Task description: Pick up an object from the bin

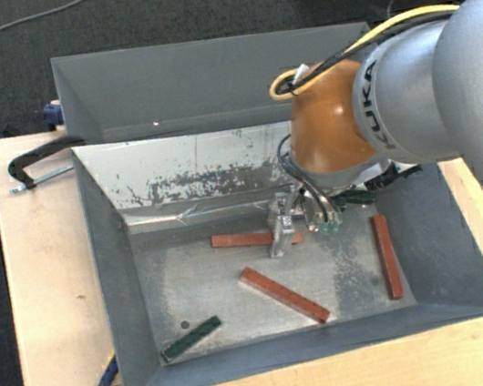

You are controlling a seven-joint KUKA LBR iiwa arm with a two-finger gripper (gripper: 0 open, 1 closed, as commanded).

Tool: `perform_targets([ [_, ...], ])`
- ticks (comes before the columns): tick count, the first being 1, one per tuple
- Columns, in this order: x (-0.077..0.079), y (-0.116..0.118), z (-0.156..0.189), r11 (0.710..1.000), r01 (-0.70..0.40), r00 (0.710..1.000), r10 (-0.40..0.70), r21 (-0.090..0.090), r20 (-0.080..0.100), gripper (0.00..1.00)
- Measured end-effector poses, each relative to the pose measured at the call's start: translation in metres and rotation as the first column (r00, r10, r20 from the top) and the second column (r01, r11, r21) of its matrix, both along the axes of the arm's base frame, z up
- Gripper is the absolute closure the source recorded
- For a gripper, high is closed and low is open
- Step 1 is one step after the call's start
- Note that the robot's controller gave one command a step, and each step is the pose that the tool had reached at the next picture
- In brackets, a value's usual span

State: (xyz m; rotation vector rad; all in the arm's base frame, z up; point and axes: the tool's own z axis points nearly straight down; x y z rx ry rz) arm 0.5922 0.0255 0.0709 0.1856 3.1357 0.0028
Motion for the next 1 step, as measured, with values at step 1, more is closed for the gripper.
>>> perform_targets([
  [1, -0.0032, -0.0438, 0.1402, 0.977, -0.214, 0.977, 0.214, -0.005, 0.013, 1.00],
])
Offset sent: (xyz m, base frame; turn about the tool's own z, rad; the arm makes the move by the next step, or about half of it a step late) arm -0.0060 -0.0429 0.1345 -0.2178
